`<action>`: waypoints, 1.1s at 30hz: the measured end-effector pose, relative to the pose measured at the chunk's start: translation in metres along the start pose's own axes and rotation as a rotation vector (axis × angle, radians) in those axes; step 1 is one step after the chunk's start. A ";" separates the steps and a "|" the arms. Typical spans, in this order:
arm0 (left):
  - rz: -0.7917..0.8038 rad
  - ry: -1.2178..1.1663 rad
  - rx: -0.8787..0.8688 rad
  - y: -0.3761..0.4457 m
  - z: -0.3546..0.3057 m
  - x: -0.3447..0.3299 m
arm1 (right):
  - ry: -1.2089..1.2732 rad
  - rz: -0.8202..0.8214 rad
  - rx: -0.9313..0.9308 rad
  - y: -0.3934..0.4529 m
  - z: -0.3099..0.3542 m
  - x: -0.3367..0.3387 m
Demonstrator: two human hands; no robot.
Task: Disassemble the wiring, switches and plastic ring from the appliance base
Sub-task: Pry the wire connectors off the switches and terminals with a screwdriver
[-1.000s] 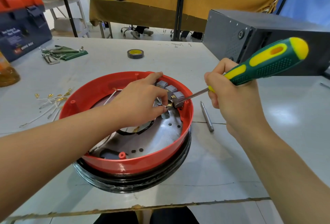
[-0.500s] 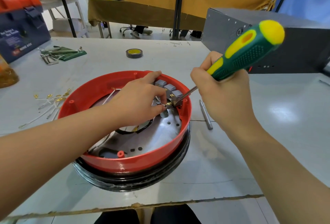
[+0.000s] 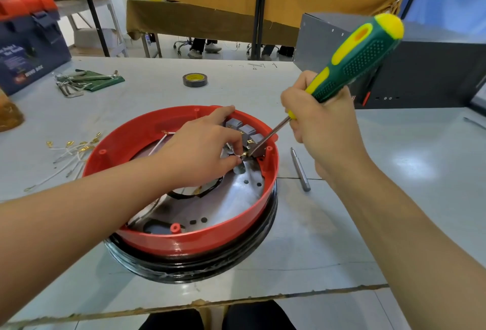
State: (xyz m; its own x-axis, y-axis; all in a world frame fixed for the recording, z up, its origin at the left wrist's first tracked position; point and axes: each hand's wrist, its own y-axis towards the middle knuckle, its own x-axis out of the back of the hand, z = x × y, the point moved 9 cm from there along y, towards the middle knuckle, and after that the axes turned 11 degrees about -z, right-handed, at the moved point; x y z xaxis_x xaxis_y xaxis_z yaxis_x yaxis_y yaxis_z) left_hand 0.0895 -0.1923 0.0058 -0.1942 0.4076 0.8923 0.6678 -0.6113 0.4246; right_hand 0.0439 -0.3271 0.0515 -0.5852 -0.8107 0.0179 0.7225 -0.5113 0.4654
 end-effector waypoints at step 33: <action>-0.003 0.024 0.004 0.000 -0.002 -0.001 | -0.080 -0.056 0.148 0.002 0.021 0.000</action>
State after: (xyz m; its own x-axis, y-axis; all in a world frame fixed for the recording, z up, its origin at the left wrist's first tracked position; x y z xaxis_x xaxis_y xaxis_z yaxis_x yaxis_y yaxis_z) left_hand 0.0884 -0.1942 0.0051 -0.2129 0.3928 0.8946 0.6704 -0.6074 0.4262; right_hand 0.0378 -0.3222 0.0708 -0.6543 -0.7542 0.0557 0.6295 -0.5022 0.5929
